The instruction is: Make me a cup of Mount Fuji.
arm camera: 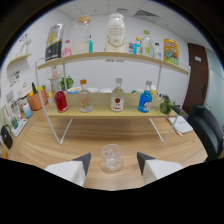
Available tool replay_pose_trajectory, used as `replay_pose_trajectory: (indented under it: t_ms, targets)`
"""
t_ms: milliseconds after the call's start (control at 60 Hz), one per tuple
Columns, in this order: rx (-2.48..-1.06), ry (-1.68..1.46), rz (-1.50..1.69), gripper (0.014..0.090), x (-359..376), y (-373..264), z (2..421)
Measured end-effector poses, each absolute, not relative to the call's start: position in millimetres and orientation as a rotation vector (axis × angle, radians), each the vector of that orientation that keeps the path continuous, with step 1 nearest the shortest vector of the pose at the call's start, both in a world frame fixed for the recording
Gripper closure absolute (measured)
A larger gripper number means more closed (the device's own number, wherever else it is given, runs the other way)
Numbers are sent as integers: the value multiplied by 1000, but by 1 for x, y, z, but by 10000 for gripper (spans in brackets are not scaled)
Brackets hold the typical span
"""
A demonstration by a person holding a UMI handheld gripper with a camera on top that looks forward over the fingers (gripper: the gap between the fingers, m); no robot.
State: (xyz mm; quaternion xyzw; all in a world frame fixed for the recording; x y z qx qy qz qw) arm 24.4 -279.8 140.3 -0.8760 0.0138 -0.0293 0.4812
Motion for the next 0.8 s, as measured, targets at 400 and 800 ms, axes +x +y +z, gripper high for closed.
replay_pose_trajectory:
  t_ms: [400, 800]
  targets:
    - [-1832, 44, 71, 190, -55, -232, 214]
    - [-1818, -7, 41, 411, -63, -108, 199]
